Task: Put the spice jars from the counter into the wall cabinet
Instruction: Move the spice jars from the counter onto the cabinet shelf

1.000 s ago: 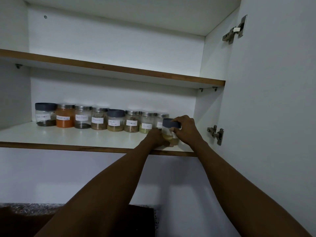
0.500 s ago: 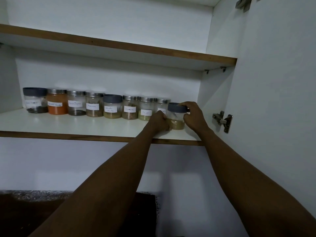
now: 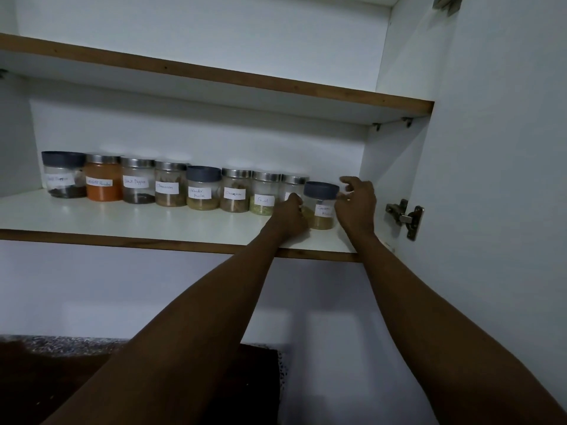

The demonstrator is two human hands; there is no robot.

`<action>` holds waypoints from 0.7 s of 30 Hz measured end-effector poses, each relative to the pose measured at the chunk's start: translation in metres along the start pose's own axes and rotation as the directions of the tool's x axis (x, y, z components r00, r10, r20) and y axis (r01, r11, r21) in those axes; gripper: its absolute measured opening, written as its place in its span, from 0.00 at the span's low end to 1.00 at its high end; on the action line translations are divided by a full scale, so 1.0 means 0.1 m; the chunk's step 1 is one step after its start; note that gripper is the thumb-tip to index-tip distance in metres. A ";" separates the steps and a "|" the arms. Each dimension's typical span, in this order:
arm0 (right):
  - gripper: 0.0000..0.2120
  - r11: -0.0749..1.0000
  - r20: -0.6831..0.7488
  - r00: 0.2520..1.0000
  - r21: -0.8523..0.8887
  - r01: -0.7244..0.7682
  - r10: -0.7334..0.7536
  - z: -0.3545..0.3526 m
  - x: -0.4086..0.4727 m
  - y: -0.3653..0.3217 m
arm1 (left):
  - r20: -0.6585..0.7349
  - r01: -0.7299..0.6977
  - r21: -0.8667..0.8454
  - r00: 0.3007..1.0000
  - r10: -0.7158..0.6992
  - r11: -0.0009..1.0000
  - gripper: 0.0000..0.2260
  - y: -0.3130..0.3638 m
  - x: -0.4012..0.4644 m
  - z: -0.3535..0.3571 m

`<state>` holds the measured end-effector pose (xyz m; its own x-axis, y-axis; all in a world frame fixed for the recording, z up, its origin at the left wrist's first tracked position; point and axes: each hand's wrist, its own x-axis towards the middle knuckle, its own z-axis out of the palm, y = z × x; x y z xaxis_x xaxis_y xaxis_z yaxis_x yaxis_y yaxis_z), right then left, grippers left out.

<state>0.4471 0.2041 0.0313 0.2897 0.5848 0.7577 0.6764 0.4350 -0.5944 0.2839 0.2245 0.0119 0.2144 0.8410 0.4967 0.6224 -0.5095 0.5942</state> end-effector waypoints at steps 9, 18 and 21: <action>0.07 0.864 0.149 0.865 0.094 -0.495 0.480 0.06 0.03 0.27 | 0.050 0.024 -0.034 0.999 -0.022 0.999 0.22 0.01 0.02 -0.01; 0.15 0.926 0.189 0.909 -0.006 -0.378 0.372 0.13 0.05 0.34 | 0.168 0.049 0.085 0.984 -0.062 0.995 0.18 0.11 0.06 0.04; 0.15 0.931 0.208 0.908 -0.037 -0.364 0.364 0.13 0.05 0.34 | 0.213 0.031 0.132 0.975 -0.059 0.991 0.20 0.14 0.08 0.08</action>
<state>0.4625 0.2303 0.0113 0.3684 0.8314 0.4160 0.5487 0.1668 -0.8192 0.3004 0.2258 0.0196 0.3323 0.8892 0.3147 0.7230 -0.4543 0.5204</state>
